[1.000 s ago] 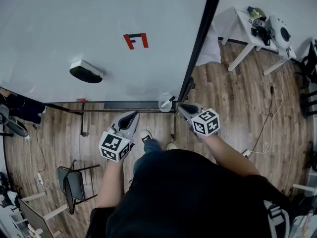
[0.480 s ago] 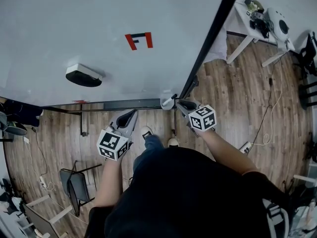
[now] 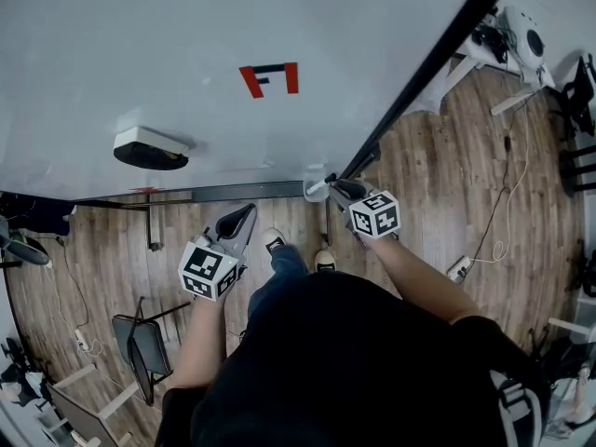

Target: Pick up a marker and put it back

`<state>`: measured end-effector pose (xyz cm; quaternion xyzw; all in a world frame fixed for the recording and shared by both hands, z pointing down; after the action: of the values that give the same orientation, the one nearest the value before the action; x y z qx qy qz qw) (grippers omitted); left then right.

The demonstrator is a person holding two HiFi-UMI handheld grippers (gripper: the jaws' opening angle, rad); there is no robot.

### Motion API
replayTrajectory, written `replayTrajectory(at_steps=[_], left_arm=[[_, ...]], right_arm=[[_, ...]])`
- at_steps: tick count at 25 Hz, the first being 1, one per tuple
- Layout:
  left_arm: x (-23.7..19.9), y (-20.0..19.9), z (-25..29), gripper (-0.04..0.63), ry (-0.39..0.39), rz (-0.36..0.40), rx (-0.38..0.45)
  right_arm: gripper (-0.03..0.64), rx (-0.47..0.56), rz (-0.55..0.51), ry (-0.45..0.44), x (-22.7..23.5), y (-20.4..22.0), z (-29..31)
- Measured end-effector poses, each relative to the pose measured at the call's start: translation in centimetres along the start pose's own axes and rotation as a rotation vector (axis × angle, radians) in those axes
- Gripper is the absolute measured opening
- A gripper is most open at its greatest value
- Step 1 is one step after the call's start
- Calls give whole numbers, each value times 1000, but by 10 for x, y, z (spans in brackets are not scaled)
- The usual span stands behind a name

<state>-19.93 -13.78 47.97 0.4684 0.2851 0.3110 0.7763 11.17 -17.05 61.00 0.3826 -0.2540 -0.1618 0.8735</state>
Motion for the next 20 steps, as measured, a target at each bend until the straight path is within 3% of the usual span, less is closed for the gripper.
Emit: replayTrajectory(at_steps=[20], left_arm=[[-10,10,7,11,34,-35,-35]], right_arm=[[71,21,47,32,4,-2,24]])
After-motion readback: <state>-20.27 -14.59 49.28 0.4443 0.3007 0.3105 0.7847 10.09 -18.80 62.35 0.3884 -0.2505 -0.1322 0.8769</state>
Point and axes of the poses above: the fingertips, and each gripper's own axes: z forward along the fingers, x to its right, y out of its underside, the point moved 10 cm from there along -z, backward along the fingers, and after that the axes turned 1 degree about -z, right-handed, at the moved point
